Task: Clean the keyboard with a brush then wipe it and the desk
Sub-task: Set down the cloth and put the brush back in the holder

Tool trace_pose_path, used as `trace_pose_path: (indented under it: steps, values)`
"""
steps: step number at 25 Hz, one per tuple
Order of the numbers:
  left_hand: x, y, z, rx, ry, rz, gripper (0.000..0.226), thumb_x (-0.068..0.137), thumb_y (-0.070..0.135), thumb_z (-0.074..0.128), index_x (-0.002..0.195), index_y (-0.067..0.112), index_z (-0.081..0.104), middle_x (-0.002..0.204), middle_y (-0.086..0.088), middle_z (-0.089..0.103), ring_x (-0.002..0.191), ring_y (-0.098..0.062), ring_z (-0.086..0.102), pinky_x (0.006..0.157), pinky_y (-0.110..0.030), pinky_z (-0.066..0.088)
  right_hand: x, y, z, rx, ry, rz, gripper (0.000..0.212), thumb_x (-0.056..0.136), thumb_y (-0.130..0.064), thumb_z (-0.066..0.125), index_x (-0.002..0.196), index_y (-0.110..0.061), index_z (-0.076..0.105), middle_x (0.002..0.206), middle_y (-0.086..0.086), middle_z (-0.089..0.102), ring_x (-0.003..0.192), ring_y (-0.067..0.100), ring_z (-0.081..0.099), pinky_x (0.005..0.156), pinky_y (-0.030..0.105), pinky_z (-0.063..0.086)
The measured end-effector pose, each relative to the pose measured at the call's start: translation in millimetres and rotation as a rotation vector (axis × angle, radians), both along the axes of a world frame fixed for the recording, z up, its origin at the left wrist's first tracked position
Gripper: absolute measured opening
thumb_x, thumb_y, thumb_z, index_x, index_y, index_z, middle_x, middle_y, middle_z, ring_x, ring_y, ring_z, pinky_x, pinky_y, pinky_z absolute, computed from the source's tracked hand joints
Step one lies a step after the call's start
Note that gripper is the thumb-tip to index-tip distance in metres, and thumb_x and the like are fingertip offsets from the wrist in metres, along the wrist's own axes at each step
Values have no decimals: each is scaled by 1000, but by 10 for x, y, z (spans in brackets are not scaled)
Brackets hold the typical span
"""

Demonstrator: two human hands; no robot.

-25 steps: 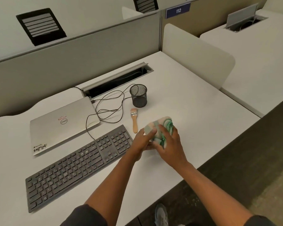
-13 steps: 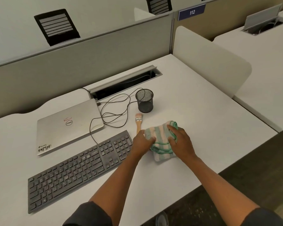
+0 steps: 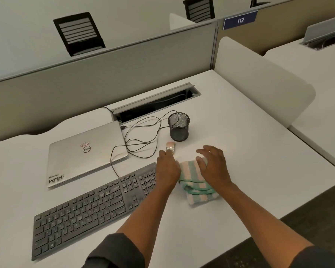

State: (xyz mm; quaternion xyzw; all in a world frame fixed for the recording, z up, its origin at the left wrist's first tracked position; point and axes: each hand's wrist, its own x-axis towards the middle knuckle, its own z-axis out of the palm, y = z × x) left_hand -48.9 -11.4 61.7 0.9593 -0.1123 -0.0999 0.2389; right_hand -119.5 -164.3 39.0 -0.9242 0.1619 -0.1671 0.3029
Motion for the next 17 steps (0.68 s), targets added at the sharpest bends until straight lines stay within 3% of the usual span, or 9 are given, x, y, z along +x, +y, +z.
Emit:
trace_pose_path:
  steps: [4, 7, 13, 17]
  values:
    - [239, 37, -19, 111, 37, 46, 30, 97, 16, 57, 124, 5, 50, 126, -19, 53, 114, -36, 57, 90, -41, 48, 238, 88, -36, -27, 36, 90, 31, 83, -23, 56, 106, -13, 75, 108, 7, 70, 107, 35, 60, 92, 46, 52]
    - [327, 8, -41, 165, 37, 45, 24, 97, 13, 56, 119, 4, 58, 123, -17, 61, 114, -32, 61, 90, -36, 48, 357, 129, -50, -21, 67, 109, 31, 81, -21, 55, 103, -12, 76, 104, 7, 73, 104, 36, 60, 90, 47, 52]
    - [361, -52, 4, 191, 105, 77, 26, 88, 10, 63, 113, 5, 64, 117, -12, 67, 110, -29, 65, 83, -31, 50, 546, 198, -83, -4, 159, 210, 31, 86, -15, 61, 115, -11, 71, 112, 9, 71, 108, 36, 57, 95, 46, 47]
    - [370, -6, 69, 225, 131, 78, 27, 88, 14, 66, 113, 7, 64, 117, -11, 68, 109, -28, 66, 81, -31, 50, 652, 247, -26, 73, 179, 216, 34, 91, -14, 64, 126, -14, 65, 123, 8, 66, 117, 30, 51, 99, 35, 39]
